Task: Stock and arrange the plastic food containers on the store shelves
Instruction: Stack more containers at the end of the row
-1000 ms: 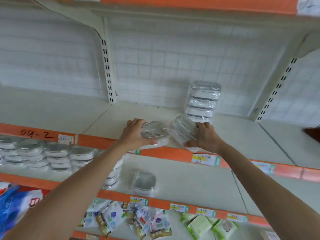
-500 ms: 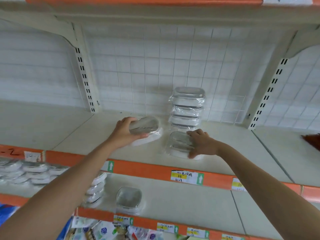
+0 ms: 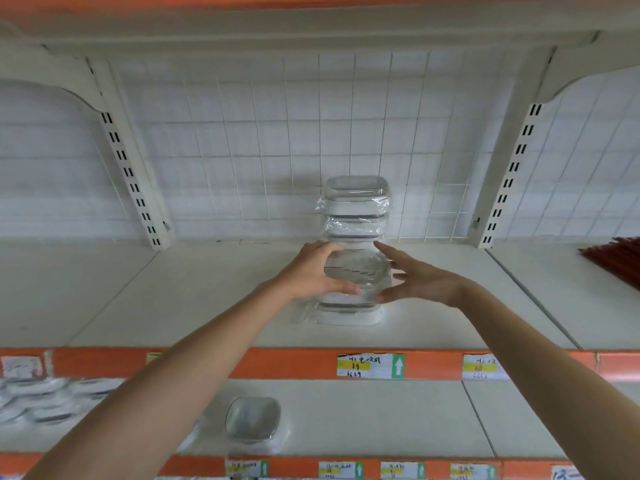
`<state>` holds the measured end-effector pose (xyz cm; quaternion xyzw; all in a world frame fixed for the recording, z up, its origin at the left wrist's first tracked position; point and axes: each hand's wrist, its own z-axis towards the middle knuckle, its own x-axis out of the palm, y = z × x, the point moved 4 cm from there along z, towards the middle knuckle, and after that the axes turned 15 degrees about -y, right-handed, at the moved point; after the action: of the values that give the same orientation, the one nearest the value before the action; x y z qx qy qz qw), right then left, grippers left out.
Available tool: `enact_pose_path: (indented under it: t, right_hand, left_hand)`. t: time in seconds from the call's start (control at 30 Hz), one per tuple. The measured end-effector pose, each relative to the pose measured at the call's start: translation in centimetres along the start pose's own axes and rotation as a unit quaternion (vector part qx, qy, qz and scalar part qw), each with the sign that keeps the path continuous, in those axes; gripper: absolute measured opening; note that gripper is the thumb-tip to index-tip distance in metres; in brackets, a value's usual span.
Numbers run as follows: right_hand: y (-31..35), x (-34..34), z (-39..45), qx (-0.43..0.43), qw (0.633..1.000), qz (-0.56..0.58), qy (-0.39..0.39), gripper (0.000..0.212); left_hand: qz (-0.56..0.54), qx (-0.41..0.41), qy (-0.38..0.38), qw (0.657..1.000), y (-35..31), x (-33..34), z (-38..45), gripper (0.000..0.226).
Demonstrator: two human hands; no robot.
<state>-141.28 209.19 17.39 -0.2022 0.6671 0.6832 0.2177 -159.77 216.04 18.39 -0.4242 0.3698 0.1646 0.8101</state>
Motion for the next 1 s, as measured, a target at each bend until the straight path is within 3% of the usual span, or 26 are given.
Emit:
enact_pose_path:
  t: [0.17,0.3,0.67,0.83,1.0]
  right_hand:
    - [-0.5,-0.1,0.4,-0.019,0.997,-0.035,-0.072,0.088]
    - [-0.4,-0.1,0.7,-0.041,0.995,-0.053,-0.073,0.086]
    - [-0.6,0.1,1.2,-0.088,0.983,-0.127,-0.099,0.089]
    - [-0.4,0.3,1.3,-0.088,0.976,-0.170,-0.105,0.091]
    - [1.4,0.3,-0.3,-0.077,0.953,-0.262,-0.130,0.085]
  left_hand:
    - [0.030,0.016,0.055,0.998,1.4,-0.4,-0.5,0.104]
    - [0.016,-0.009,0.068,0.998,2.8,-1.1,-1.6,0.107]
    - [-0.031,-0.097,-0.036,0.994,3.4,-0.3,-2.7,0.104]
    - [-0.042,-0.151,-0.075,0.985,3.2,0.6,-3.2,0.088]
    - [0.042,-0.132,-0.033,0.990,1.3,0.6,-3.6,0.049]
